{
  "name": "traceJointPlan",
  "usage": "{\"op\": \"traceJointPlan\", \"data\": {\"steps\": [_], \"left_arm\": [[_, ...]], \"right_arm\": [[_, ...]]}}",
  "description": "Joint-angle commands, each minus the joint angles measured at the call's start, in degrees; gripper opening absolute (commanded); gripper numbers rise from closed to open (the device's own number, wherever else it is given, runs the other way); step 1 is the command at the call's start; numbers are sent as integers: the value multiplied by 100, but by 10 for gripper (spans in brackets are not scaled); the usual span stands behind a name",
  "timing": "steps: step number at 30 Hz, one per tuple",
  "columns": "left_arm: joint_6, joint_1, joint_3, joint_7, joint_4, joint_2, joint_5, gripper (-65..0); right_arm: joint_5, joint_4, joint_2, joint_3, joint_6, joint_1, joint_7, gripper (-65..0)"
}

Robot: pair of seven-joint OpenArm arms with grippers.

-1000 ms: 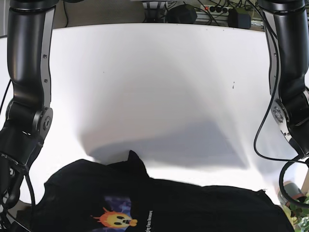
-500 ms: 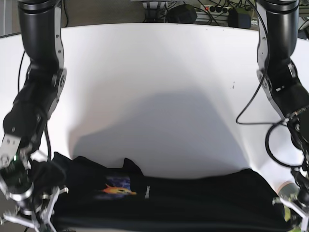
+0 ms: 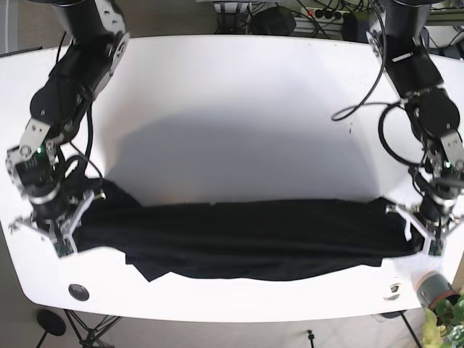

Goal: Fold the T-shirt properly
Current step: 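Lay the shirt flat by pulling both grippers back across the table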

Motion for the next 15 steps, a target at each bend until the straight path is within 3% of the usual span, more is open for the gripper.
{"op": "traceJointPlan", "data": {"steps": [1, 5, 12, 15], "left_arm": [[-34, 64, -161, -160, 162, -14, 41, -650], [-596, 688, -503, -160, 197, 171, 49, -650], [-878, 1664, -855, -151, 443, 338, 58, -650], [-965, 1989, -961, -151, 470, 338, 58, -650]], "right_arm": [[-94, 119, -116, 193, 43, -68, 84, -629], [-94, 145, -406, 422, 73, -560, 84, -629], [-94, 145, -591, 536, 73, -1228, 84, -629], [-94, 145, -793, 536, 73, -1474, 84, -629]]}}
